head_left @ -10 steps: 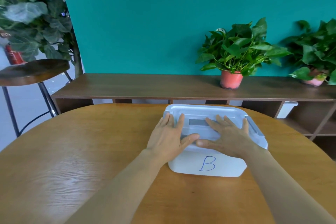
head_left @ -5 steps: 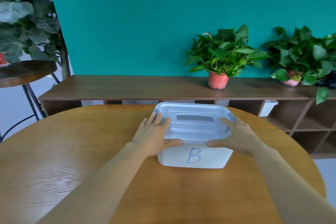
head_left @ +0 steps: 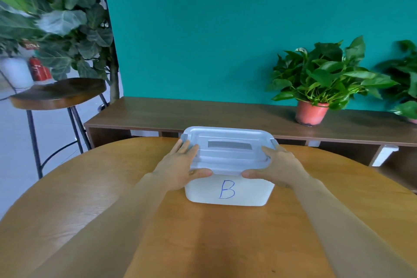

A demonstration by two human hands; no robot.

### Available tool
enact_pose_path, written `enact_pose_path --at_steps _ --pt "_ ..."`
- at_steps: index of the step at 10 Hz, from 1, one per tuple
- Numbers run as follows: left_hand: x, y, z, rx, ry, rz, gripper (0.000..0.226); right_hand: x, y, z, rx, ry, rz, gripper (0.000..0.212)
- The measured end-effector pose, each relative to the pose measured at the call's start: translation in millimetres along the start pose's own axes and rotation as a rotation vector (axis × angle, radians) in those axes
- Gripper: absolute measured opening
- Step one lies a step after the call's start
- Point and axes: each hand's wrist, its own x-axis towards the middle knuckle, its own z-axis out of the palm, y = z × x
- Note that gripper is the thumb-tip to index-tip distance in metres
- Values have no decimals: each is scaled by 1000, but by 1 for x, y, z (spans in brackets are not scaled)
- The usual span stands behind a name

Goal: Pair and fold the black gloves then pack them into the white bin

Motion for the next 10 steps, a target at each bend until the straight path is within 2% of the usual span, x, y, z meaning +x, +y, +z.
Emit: enact_pose_path --at_steps 1,3,6,7,8,9,10 --pt "22 -22 -2 0 20 -2 123 25 -17 3 -18 2 -4 120" --pt "66 -54 -11 10 22 -8 106 76 -39 12 6 31 -20 120" --pt "115 -76 -5 -7 104 -3 111 126 -43 17 -8 49 -40 112" --pt "122 -78 -7 8 118 4 107 133 -42 20 -44 26 -40 115" --pt "128 -80 -8 114 127 13 112 135 -43 18 -131 -2 -42 119" --pt "122 -76 -4 158 158 4 108 131 -47 16 -266 -1 -72 121" --pt "112 -64 -5 144 152 3 102 117 -57 16 -316 -28 -125 109"
